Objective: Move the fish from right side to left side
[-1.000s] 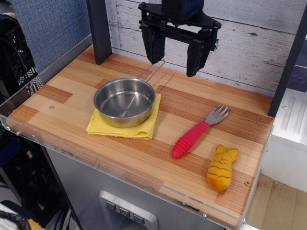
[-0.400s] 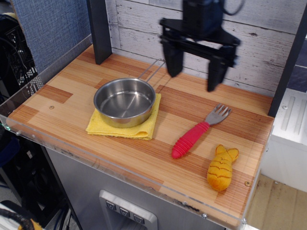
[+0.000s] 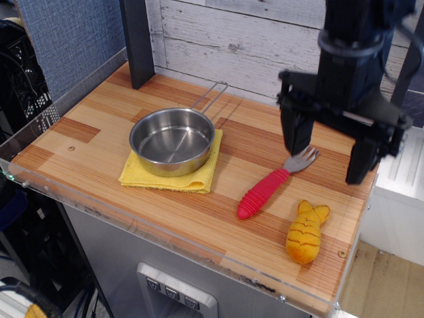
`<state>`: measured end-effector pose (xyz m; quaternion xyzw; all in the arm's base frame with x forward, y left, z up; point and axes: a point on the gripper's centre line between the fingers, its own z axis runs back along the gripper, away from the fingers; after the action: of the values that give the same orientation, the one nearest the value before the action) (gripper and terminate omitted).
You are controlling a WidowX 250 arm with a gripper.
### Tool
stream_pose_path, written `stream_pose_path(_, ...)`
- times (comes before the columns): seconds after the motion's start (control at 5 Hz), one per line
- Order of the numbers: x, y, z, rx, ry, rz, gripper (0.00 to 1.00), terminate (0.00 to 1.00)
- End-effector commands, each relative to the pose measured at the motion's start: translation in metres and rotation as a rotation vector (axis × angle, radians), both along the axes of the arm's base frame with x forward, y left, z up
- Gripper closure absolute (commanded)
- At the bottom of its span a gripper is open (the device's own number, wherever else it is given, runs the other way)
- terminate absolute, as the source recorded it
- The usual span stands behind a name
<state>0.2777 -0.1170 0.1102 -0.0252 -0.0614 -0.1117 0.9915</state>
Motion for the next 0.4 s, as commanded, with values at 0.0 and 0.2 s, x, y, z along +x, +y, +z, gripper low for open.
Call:
stream_pose_path(0.0,0.014,0.011,-0.035,-0.012,0.048,0.11,0.0,0.0)
stream_pose_path(0.2,0.016,0.017,-0.048,0.001,0.076,0.135,0.0,0.0)
